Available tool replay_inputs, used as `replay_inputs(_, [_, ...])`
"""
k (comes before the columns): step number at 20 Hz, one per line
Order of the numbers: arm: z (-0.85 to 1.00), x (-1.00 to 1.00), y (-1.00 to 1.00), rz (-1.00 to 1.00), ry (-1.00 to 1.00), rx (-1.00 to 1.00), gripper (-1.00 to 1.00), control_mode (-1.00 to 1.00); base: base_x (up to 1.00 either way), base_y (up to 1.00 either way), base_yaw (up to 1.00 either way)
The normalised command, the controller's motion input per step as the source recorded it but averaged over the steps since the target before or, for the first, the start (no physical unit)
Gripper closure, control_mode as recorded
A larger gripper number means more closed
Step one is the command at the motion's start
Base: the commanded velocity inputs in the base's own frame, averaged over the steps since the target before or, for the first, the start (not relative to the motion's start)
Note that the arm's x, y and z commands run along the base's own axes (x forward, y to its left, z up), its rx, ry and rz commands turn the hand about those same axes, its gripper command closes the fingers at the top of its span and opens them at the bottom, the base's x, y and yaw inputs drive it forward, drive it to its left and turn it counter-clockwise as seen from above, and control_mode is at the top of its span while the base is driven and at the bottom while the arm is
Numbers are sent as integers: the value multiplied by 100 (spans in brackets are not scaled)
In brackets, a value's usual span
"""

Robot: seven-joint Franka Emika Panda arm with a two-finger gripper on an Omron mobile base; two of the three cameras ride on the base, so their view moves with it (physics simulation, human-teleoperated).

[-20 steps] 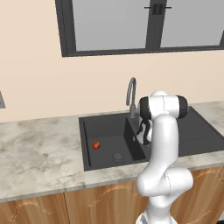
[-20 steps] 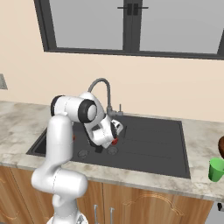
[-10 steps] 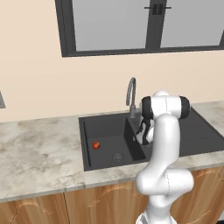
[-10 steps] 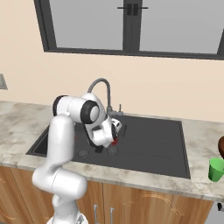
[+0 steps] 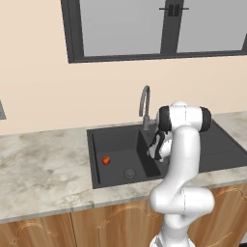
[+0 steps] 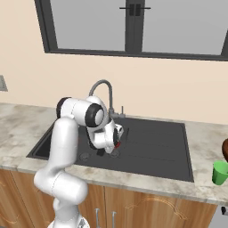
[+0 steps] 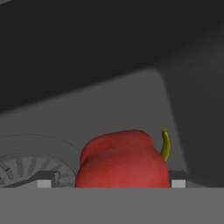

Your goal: Remove the bell pepper and apple from the sink. Then move the bowl and cup from the counter to the sink for washing.

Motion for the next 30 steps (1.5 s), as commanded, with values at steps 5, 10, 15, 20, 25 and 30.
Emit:
replay_inputs(5, [-15,17,7,3,8,0,100,-100,0,0,0])
replay_inputs(10, [-15,14,5,3,4,3,100,-100,0,0,0])
replay_inputs(15, [-14,3,0,0,3,0,100,-100,0,0,0])
replay_inputs(20, [17,-6,0,0,0,0,100,-100,0,0,0])
replay_inputs(25, [37,-17,0,0,0,0,100,-100,0,0,0])
replay_inputs(30, [48,-22,-4,0,0,0,100,-100,0,0,0])
